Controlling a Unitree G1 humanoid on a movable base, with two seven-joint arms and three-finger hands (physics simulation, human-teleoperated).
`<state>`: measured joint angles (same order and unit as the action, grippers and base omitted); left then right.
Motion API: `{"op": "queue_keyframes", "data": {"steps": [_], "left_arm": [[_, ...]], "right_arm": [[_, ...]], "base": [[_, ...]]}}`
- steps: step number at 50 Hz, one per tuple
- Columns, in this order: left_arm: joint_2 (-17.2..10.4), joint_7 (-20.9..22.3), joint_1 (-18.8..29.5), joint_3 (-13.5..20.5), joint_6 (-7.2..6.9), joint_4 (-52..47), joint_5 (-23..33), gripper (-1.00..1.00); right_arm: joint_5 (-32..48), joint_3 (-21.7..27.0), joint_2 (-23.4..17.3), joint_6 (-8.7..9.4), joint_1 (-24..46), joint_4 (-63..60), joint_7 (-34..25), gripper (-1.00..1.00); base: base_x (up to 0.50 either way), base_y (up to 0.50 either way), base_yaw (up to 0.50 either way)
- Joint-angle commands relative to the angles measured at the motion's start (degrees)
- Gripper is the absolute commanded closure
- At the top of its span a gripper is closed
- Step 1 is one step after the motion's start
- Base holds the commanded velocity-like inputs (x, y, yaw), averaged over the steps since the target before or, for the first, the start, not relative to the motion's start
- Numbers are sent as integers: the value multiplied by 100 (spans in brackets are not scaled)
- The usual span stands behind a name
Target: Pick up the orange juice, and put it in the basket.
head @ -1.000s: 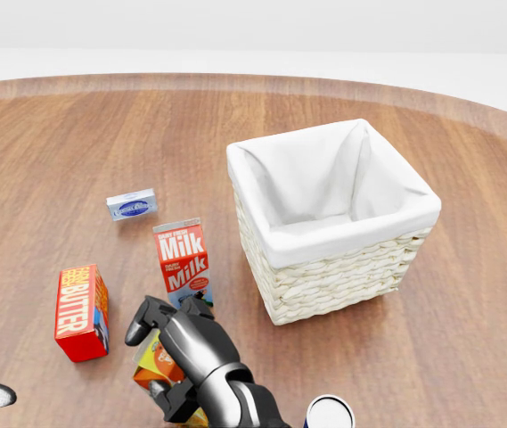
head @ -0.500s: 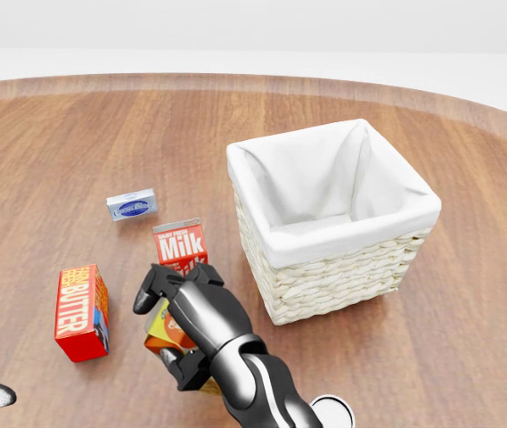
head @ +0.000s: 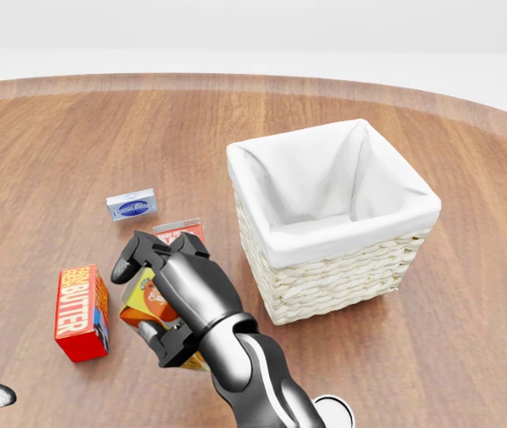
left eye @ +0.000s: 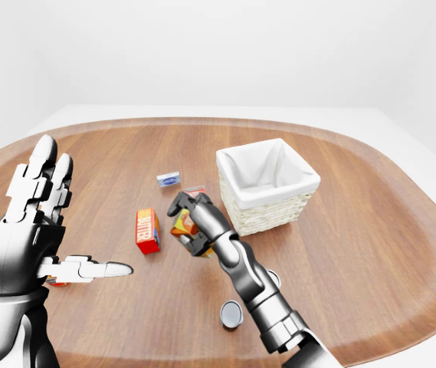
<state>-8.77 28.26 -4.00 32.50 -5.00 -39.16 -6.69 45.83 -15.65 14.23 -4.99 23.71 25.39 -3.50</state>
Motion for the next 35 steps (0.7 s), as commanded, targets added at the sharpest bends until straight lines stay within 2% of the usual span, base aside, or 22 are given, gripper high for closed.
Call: {"op": "queue_keyframes", "data": {"steps": [1, 20, 35], "left_arm": [[0, -1, 0, 0, 0, 0, -1, -100], [0, 0, 0, 0, 0, 0, 0, -100], [0, 1, 0, 0, 0, 0, 0, -100]], "right_arm": [[-753, 75, 92, -1, 163, -435, -29, 100], [-1497, 295, 51, -1, 668, -927, 119, 100], [-2022, 600, -70, -1, 1423, -924, 325, 100]], "base": [[0, 0, 0], [0, 0, 0], [0, 0, 0]]}}
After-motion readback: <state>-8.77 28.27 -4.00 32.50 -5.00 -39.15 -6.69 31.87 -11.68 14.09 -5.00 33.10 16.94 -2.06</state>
